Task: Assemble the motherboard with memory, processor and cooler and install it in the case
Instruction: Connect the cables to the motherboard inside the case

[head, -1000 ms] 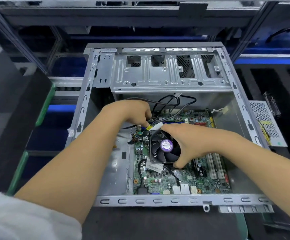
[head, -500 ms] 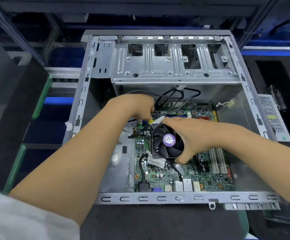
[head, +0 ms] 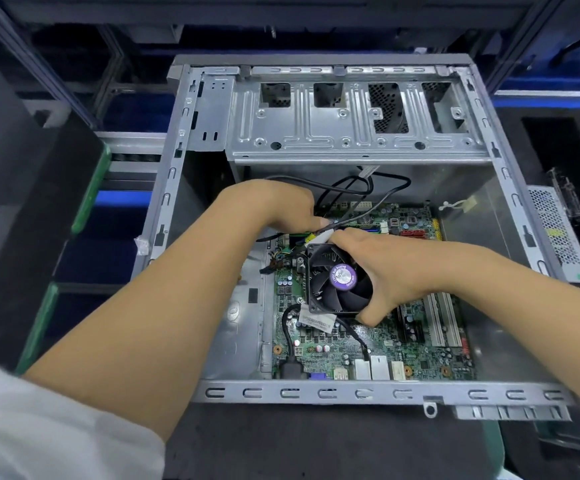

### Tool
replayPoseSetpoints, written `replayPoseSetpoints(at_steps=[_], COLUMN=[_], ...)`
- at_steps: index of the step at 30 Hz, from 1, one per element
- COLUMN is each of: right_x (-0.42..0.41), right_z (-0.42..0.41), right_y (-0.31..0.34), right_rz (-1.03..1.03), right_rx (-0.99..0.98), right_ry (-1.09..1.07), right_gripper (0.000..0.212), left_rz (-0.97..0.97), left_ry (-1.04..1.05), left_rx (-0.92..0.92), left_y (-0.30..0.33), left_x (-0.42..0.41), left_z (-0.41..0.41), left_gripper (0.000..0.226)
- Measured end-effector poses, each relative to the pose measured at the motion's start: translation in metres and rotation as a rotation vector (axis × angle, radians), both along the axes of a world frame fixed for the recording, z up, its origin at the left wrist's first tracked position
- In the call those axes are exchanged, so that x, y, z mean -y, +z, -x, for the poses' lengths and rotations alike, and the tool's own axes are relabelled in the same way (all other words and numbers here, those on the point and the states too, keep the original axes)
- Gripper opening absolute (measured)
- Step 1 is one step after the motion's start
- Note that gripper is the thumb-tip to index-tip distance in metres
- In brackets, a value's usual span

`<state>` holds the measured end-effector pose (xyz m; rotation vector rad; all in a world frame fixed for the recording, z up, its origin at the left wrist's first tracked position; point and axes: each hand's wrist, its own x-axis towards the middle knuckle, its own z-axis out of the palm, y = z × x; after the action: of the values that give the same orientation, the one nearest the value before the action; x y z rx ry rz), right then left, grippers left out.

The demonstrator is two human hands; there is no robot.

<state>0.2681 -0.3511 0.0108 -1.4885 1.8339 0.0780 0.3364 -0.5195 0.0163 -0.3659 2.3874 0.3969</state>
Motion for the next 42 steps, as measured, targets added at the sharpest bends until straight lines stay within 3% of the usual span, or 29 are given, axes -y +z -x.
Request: replayPoseSetpoints(at_steps=[6, 13, 14, 16, 18, 20, 24, 27, 29, 34, 39, 42], right_x=[-0.001, -0.008, -0.01, -0.016, -0.021, -0.021, -0.019, -0.017, -0.014, -0.007, -0.012, -0.006], right_z=[-0.007, -0.001, 0.001, 0.005, 0.0, -0.014, -0.031, -0.031, -0.03, -0.05, -0.064, -0.062], right_y=[-0.002, 0.017, 0.025, 0.041, 0.05, 0.049, 0.026, 0.018, 0.017, 0.014, 0.001, -0.002], right_rz=[0.026, 0.005, 0.082, 0.338, 0.51, 0.527, 0.499, 0.433, 0.421, 0.416, 0.374, 0.438], right_rx=[-0.154, -0.022, -0.058, -0.12, -0.017, 0.006, -0.172, -0.328, -0.339, -0.08, -0.349, -0.389], right_ry=[0.037, -0.031, -0.042, -0.018, 0.089, 0.33, 0.763, 0.926, 0.951, 0.76, 0.837, 0.902], right_gripper=[0.104, 0.116, 0.106, 0.062, 0.021, 0.01, 0.023, 0.014, 0.003, 0.027, 0.015, 0.018], left_rz=[-0.015, 0.08, 0.099, 0.137, 0.164, 0.176, 0.177, 0.173, 0.168, 0.156, 0.156, 0.157], left_ry=[0.022, 0.038, 0.046, 0.056, 0.063, 0.063, 0.05, 0.043, 0.039, 0.047, 0.047, 0.036], left_rx=[-0.001, -0.128, -0.137, -0.13, -0.113, -0.105, -0.089, -0.071, -0.068, -0.075, -0.072, -0.076], left_y=[0.003, -0.001, -0.002, -0.003, -0.002, 0.001, -0.001, -0.004, -0.006, -0.009, -0.01, -0.01], left_x=[-0.002, 0.006, 0.008, 0.009, 0.008, 0.007, 0.005, 0.004, 0.006, 0.008, 0.008, 0.008], left_z=[-0.002, -0.001, -0.002, -0.002, -0.002, -0.002, -0.001, -0.001, -0.001, -0.002, -0.001, 0.0], left_gripper=[0.05, 0.044, 0.041, 0.034, 0.035, 0.043, 0.048, 0.05, 0.051, 0.051, 0.053, 0.053])
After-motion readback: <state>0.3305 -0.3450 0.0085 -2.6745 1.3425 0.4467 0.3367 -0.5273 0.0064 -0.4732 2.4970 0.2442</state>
